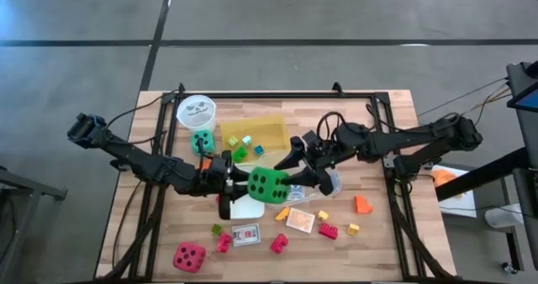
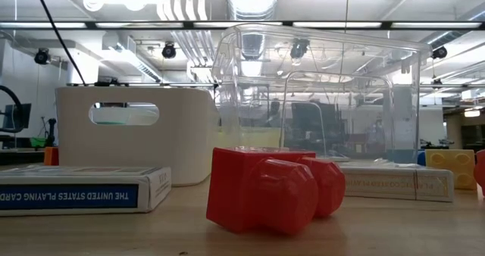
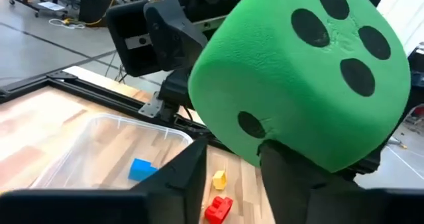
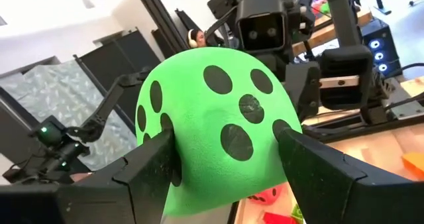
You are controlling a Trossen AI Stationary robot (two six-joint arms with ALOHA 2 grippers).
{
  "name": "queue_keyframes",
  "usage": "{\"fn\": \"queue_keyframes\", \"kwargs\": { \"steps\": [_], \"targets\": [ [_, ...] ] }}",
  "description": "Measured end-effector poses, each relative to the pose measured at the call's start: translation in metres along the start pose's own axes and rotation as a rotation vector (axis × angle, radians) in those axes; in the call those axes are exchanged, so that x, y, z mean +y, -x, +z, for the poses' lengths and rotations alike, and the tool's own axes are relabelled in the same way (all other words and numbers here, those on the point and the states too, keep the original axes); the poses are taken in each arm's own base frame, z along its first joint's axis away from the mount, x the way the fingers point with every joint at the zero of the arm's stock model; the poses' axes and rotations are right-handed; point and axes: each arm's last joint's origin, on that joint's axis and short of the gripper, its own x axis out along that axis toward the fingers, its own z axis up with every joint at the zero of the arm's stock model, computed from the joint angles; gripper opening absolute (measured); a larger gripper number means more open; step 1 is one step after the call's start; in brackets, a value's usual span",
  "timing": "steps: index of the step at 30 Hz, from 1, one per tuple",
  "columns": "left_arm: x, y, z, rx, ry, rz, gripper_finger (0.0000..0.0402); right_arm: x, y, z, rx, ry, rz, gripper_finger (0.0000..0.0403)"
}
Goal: Pick & Place Toys
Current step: Put the green dice into the white bin
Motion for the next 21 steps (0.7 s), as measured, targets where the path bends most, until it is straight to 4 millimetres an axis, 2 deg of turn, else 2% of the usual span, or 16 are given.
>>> {"fn": "queue_keyframes", "kwargs": {
  "steps": [7,10,21],
  "targets": [
    [-0.001,0.0,0.002,-0.015,0.059,-0.013,0.0182,0.005,-0.002,-0.005,0.012,0.0,0.008,0.0258],
    [-0.001,0.001,0.003,-0.021,0.088,-0.01,0.0186,0.006,-0.003,-0.007,0.021,-0.001,0.001,0.0238],
    [-0.002,0.002,0.009,-0.059,0.138,0.001,0.0187,0.007,-0.005,-0.013,0.014,-0.001,-0.05,0.0032]
  ]
}}
